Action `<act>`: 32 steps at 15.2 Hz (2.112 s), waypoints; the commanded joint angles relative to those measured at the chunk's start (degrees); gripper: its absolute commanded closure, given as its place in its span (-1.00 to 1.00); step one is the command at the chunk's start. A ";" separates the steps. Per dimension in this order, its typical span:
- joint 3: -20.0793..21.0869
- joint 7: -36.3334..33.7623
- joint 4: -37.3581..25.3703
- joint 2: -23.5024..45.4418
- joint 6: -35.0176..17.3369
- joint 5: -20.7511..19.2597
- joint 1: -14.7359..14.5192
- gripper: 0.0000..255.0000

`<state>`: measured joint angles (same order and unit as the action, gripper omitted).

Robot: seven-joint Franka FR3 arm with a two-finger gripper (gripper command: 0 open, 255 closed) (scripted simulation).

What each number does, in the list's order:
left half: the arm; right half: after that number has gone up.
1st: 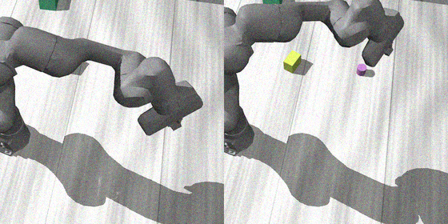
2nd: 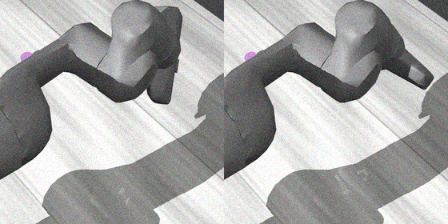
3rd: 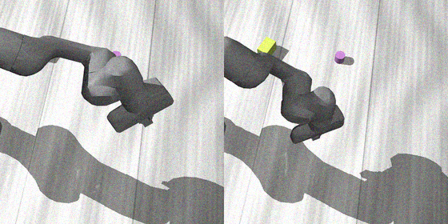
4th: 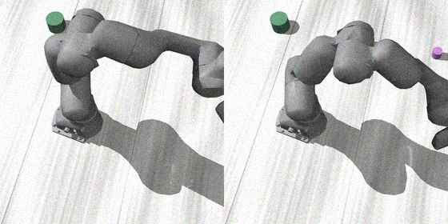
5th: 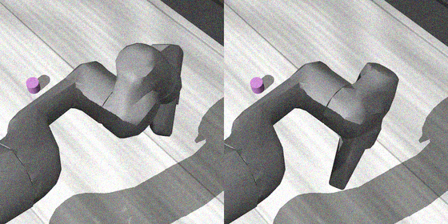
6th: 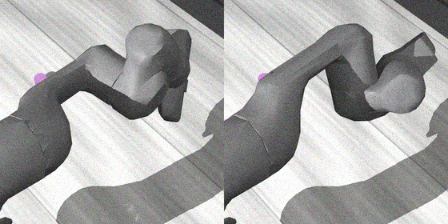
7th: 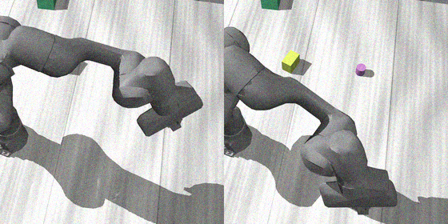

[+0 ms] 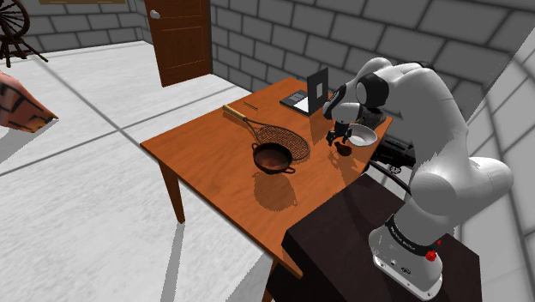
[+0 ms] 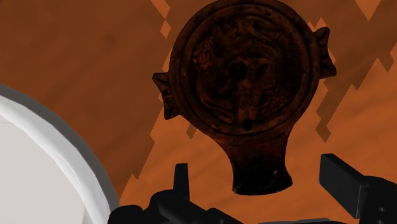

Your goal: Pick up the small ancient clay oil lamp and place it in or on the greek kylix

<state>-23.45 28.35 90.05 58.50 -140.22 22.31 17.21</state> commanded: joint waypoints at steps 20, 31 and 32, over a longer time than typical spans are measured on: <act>-1.72 -0.10 2.87 -5.16 2.52 -1.16 -1.41 1.00; -4.21 -0.60 5.35 -11.72 6.73 -3.19 -3.35 1.00; -4.44 -0.66 5.49 -12.29 7.15 -3.39 -3.52 1.00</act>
<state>-27.65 27.77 95.51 46.78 -133.61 19.15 13.84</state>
